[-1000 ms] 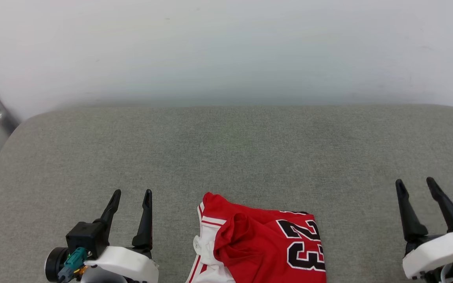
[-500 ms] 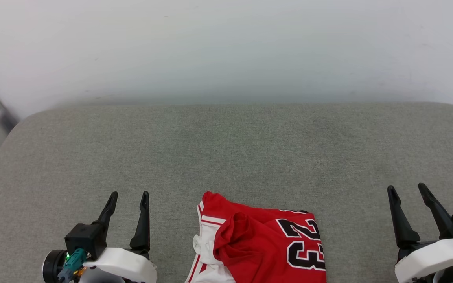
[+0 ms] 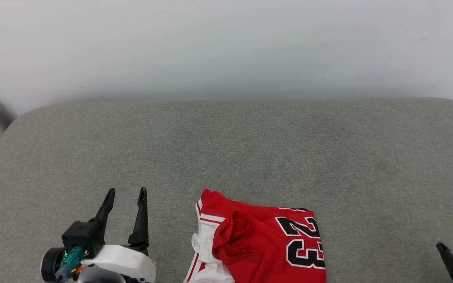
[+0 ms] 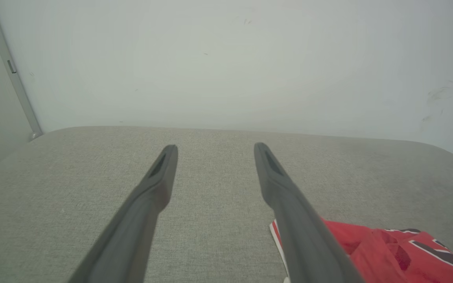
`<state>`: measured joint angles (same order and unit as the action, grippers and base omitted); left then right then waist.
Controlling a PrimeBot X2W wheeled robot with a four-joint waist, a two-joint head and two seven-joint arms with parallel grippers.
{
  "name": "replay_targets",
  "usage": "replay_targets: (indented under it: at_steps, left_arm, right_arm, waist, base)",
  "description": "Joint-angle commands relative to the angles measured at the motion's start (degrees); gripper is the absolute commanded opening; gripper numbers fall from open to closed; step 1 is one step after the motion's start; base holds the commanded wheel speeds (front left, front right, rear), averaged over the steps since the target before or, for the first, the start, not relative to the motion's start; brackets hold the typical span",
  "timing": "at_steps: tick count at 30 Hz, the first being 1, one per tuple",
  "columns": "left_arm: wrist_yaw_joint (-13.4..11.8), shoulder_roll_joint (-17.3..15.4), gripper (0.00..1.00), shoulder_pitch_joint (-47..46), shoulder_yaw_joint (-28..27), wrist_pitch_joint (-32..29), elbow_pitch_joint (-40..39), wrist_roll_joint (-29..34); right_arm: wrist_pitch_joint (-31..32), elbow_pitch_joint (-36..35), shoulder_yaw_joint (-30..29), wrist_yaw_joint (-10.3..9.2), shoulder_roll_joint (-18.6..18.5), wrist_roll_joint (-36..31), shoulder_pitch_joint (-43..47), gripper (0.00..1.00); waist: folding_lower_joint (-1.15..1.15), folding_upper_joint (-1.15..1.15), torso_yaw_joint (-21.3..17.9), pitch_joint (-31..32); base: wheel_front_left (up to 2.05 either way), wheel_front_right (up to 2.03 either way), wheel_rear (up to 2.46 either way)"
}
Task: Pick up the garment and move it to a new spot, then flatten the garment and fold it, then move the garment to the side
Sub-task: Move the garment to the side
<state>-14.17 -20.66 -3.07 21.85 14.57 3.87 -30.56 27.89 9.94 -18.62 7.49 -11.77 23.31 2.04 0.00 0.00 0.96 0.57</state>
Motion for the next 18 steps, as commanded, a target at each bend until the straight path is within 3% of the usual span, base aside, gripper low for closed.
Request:
replay_targets:
  at_steps: [1, 4, 9, 14, 18]
  left_arm:
    - [0.1, 0.2, 1.00, -0.7, -0.1, 0.3, 0.0, 0.1]
    - [0.3, 0.5, 1.00, -0.9, -0.1, 0.3, 0.2, 0.2]
    - [0.9, 1.2, 1.00, -1.8, -0.2, 0.5, 0.4, 0.6]
    - [1.7, 2.0, 1.00, -3.6, -0.2, 0.6, 0.8, 1.1]
    - [2.5, 2.5, 1.00, -5.1, -0.5, 0.6, 1.1, 1.5]
  right_arm:
    - [2.3, 0.8, -0.5, 0.00, -0.2, 1.2, -1.2, 1.00]
    - [13.2, 3.9, -2.6, 0.00, 0.8, 5.7, -2.1, 1.00]
    - [27.7, 6.3, -5.5, 0.00, 6.4, 13.8, -5.1, 1.00]
    - [31.9, 9.2, -3.4, 0.00, 8.6, 20.7, -8.2, 1.00]
    - [30.9, 13.2, 0.9, -0.01, 9.1, 27.2, -10.9, 1.00]
  waist:
    - [0.00, 0.00, 0.2, -0.1]
    - [0.00, 0.00, 0.8, -0.4]
    - [0.00, 0.00, 2.3, -1.8]
    - [0.00, 0.00, 4.2, -4.0]
    - [0.00, 0.00, 5.4, -5.2]
  base:
    - [0.00, 0.00, 0.00]
    - [0.00, 0.00, 0.00]
    - [0.00, 0.00, 0.00]
    - [0.00, 0.00, 0.00]
    - [0.00, 0.00, 0.00]
